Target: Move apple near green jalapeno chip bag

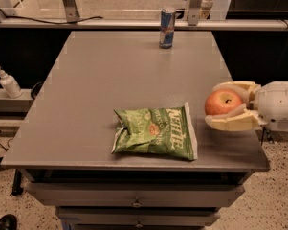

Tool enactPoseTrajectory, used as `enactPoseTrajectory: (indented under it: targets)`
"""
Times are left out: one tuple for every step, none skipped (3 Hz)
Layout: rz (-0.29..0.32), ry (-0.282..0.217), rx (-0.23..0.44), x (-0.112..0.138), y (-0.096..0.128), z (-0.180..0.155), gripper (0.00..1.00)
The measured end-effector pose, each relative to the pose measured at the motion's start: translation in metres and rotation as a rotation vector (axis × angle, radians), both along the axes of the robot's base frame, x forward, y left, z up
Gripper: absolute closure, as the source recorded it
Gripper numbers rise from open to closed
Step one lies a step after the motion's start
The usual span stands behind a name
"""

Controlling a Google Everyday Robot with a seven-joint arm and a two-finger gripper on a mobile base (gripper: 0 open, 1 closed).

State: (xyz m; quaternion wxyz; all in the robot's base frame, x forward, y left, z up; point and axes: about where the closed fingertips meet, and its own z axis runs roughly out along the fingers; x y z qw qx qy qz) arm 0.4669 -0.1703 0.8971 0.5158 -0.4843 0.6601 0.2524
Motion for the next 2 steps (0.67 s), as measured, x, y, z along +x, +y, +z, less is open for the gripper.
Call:
enactPoseTrajectory:
  targets:
    - [-0.004,0.029,0.032,0.005,-0.001,-0.028,1.0]
    - [-0.002,0.064,0.057,0.013,0.007,-0.047,1.0]
